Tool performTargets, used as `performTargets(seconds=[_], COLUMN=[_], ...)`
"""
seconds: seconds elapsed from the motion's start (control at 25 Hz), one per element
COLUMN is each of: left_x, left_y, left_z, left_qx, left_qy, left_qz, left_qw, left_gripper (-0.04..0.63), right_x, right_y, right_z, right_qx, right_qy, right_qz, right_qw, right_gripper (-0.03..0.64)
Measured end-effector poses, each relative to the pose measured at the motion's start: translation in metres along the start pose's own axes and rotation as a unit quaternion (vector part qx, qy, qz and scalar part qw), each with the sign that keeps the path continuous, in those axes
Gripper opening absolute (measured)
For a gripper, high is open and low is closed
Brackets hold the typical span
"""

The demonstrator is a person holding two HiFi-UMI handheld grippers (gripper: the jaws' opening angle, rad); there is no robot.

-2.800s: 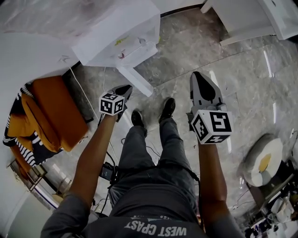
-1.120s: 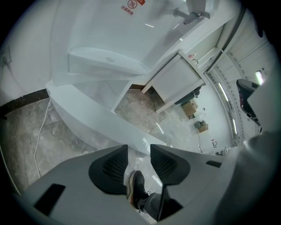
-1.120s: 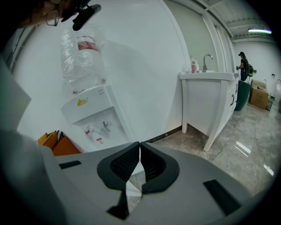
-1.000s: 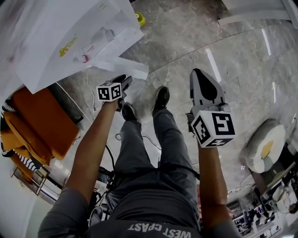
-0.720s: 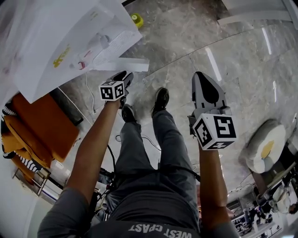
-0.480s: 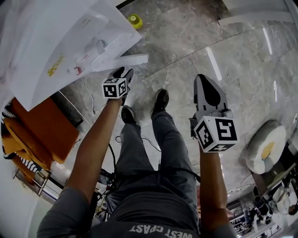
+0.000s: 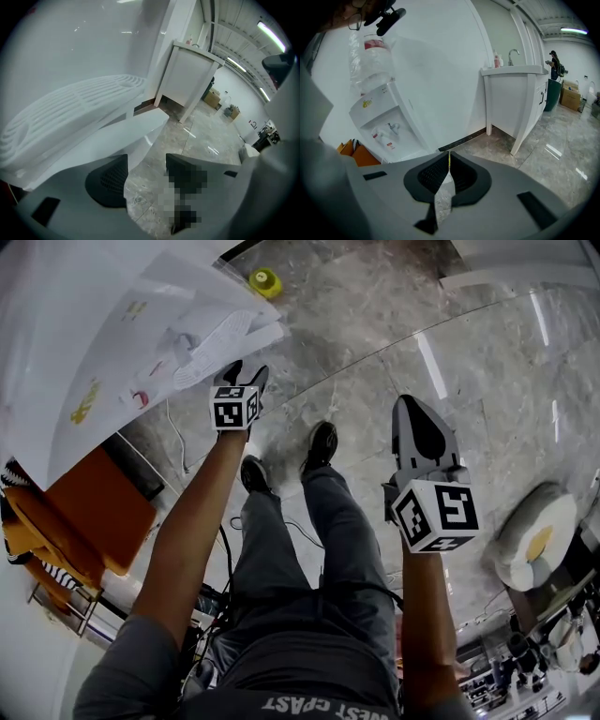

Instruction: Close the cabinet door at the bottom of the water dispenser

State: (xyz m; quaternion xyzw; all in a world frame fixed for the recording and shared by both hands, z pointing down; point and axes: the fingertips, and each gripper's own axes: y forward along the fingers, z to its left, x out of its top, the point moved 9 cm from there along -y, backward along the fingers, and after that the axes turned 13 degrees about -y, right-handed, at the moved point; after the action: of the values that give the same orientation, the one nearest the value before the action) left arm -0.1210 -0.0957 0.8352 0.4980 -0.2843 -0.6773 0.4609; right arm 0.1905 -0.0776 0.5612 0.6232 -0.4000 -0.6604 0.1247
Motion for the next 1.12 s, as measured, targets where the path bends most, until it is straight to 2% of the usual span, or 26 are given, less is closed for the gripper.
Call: performTargets(seconds=[0.28,0.56,0.88,1.12], left_x=[0.013,0.019,0.02,0.022], left_y=[0.016,0.022,0.03,0.034], left_z=[0.0,0.004,0.006,0.011], left_qx=[0.018,0.027,0.042,0.048], left_qy=[0.032,0.044,0.028,0.012], left_qz=[-0.011,-0.011,-0.02,-0.02], left_qw=[0.9993,0.9986,0.9985,0.9986], left_gripper=[0.278,0.302,0.36,0.374], right_x=[-0.011,-0.015,-0.02,-0.028], right_y=[0.006,0.007,0.006,0.001], right_z=[-0.004,-0.005,-0.007,-0.011], right_qx=[-0.004,-0.006,-0.01,-0.013], right_qy=[0.007,0.011,0.013,0.016], right_qz=[0.007,0.01,0.011,0.014], right_qw=[1.0,1.0,1.0,1.0], right_gripper=[0.031,0.03,0.031,0.03])
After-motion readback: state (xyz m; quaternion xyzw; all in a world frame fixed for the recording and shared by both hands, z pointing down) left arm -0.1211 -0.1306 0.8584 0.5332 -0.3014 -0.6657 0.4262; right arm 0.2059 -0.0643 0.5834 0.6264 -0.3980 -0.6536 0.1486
